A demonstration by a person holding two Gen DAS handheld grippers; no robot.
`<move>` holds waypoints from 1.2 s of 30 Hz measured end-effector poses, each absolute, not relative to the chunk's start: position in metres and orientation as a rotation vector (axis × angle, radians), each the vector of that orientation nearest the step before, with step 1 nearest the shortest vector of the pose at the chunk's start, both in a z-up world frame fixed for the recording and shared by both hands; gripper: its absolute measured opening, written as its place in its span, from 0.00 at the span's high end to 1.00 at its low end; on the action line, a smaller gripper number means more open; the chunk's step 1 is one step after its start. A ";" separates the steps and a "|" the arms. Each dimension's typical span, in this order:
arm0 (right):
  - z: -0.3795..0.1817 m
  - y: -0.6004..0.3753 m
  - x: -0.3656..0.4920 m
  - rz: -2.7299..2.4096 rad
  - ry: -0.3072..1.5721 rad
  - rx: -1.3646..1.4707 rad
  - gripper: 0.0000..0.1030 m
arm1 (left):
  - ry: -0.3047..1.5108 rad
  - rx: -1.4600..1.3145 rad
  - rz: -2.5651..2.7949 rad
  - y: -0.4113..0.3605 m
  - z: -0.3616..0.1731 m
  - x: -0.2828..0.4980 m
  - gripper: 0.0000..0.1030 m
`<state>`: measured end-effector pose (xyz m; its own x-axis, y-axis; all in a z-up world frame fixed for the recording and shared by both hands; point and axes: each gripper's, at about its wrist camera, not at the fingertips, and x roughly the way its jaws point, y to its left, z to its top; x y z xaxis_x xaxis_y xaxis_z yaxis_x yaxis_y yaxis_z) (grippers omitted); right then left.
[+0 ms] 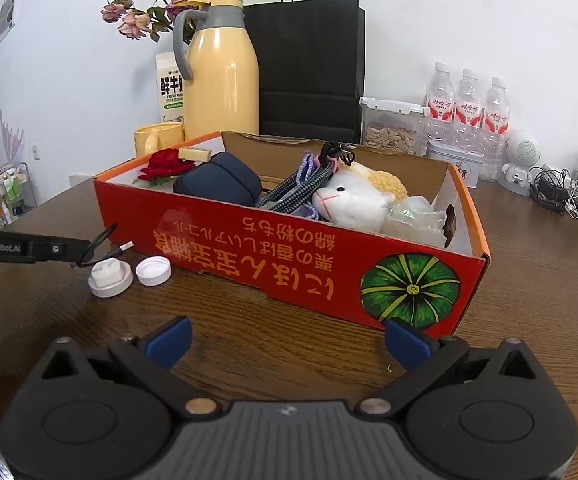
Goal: Organize objects
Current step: 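Grasp the coiled black cable with the left tool while the right tool grasps a white cap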
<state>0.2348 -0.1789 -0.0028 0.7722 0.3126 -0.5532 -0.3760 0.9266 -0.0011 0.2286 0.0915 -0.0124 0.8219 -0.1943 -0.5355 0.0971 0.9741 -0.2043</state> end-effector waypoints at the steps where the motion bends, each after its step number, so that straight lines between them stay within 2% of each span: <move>1: -0.003 -0.179 0.234 0.374 0.576 -0.115 0.00 | 0.579 -0.171 -0.148 0.091 -0.012 0.227 0.93; 10: 0.001 -0.167 0.228 0.450 0.550 -0.138 0.02 | 0.495 -0.183 -0.055 0.105 0.004 0.202 0.93; 12: 0.005 -0.157 0.225 0.496 0.545 -0.157 0.06 | 0.479 -0.170 -0.032 0.108 0.008 0.194 0.93; 18: 0.017 -0.111 0.221 0.662 0.497 -0.234 0.26 | 0.469 -0.137 0.047 0.120 0.012 0.177 0.93; 23: 0.016 -0.072 0.234 0.729 0.517 -0.272 0.52 | 0.460 -0.148 0.078 0.131 0.012 0.167 0.93; 28: 0.009 -0.054 0.249 0.724 0.560 -0.242 0.61 | 0.454 -0.150 0.084 0.136 0.012 0.161 0.93; 30: 0.005 -0.052 0.251 0.723 0.576 -0.242 0.67 | 0.453 -0.153 0.084 0.137 0.011 0.161 0.93; 31: 0.003 -0.051 0.251 0.723 0.585 -0.242 0.75 | 0.453 -0.154 0.084 0.137 0.011 0.161 0.93; 36: 0.000 -0.055 0.247 0.728 0.576 -0.237 0.76 | 0.457 -0.158 0.086 0.139 0.009 0.163 0.93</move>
